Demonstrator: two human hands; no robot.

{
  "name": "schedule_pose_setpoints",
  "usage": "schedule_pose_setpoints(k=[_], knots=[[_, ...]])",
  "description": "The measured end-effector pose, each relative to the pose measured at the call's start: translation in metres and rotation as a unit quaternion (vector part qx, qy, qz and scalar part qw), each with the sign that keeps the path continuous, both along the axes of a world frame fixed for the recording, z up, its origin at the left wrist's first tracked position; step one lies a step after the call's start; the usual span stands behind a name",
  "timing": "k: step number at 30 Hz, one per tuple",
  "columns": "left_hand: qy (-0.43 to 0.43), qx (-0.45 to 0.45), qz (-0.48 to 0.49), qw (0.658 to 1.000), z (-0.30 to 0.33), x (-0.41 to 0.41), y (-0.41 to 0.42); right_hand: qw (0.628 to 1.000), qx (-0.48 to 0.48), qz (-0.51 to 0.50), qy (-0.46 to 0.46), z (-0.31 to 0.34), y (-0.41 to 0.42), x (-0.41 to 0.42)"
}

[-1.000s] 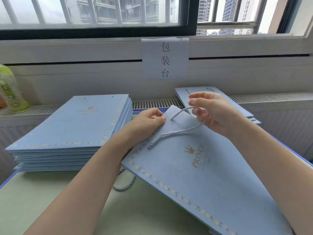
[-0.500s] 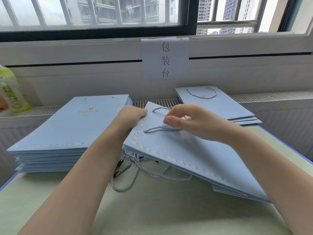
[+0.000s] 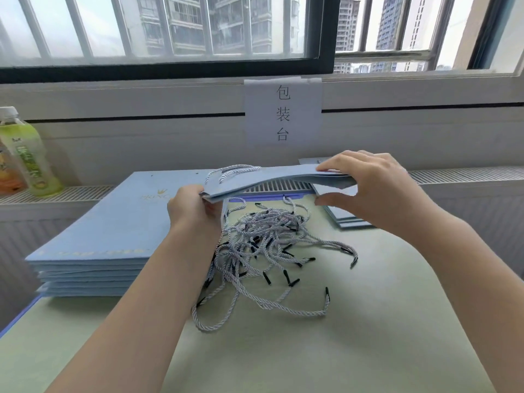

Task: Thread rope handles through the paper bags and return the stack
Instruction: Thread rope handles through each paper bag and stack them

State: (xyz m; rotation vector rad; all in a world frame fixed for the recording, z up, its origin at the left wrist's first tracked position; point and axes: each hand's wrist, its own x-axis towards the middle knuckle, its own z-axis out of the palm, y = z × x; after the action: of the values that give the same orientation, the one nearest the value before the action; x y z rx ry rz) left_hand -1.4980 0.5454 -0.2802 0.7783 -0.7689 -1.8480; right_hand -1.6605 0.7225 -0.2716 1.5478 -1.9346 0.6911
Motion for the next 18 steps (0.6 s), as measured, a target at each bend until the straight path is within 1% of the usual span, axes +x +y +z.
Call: schedule_pose_setpoints(k=[2, 3, 4, 5, 6, 7, 8, 9, 10, 11, 12, 13, 14, 15, 16, 17, 18], knots=[[0.062, 0.015, -0.02, 0.998, 0.0, -0.002, 0.001, 0.993, -0.1, -0.049, 0.029, -0.005, -0.003, -0.004], [0.11, 0.019, -0.032, 0.993, 0.004, -0.001, 0.008, 0.985, -0.151, -0.071, 0.032, -0.006, -0.004, -0.003], [0.138, 0.015, -0.045, 0.989, 0.007, -0.001, 0.015, 0.977, -0.191, -0.086, 0.03, -0.005, -0.004, -0.001], [0.14, -0.007, -0.047, 0.989, 0.009, -0.003, 0.018, 0.97, -0.223, -0.097, 0.023, -0.004, -0.004, 0.001], [0.112, -0.047, -0.05, 0.991, 0.011, -0.005, 0.02, 0.963, -0.25, -0.099, 0.008, -0.001, -0.002, 0.002], [0.057, -0.114, -0.056, 0.99, 0.01, -0.008, 0.021, 0.957, -0.273, -0.097, -0.011, 0.002, 0.0, 0.003], [-0.021, -0.199, -0.059, 0.978, 0.006, -0.01, 0.023, 0.951, -0.294, -0.096, -0.022, 0.005, 0.002, 0.002], [-0.104, -0.277, -0.059, 0.953, 0.001, -0.012, 0.023, 0.946, -0.309, -0.1, -0.025, 0.007, 0.004, 0.002], [-0.183, -0.349, -0.054, 0.917, -0.005, -0.016, 0.024, 0.943, -0.315, -0.106, -0.025, 0.009, 0.006, 0.002], [-0.261, -0.412, -0.053, 0.871, -0.011, -0.019, 0.024, 0.941, -0.316, -0.114, -0.026, 0.01, 0.007, 0.001], [-0.336, -0.466, -0.062, 0.817, -0.017, -0.022, 0.024, 0.94, -0.315, -0.123, -0.033, 0.01, 0.008, 0.002], [-0.414, -0.511, -0.083, 0.749, -0.024, -0.024, 0.025, 0.939, -0.313, -0.135, -0.044, 0.011, 0.01, 0.002], [-0.488, -0.552, -0.112, 0.667, -0.031, -0.026, 0.026, 0.938, -0.308, -0.146, -0.059, 0.013, 0.011, 0.002], [-0.551, -0.58, -0.144, 0.583, -0.037, -0.027, 0.028, 0.938, -0.297, -0.157, -0.08, 0.014, 0.012, 0.002], [-0.596, -0.594, -0.167, 0.514, -0.043, -0.027, 0.029, 0.938, -0.283, -0.17, -0.105, 0.016, 0.014, 0.001], [-0.625, -0.599, -0.181, 0.467, -0.047, -0.026, 0.032, 0.936, -0.268, -0.188, -0.128, 0.018, 0.015, 0.0], [-0.638, -0.602, -0.181, 0.445, -0.049, -0.026, 0.033, 0.933, -0.254, -0.207, -0.149, 0.02, 0.017, -0.002]])
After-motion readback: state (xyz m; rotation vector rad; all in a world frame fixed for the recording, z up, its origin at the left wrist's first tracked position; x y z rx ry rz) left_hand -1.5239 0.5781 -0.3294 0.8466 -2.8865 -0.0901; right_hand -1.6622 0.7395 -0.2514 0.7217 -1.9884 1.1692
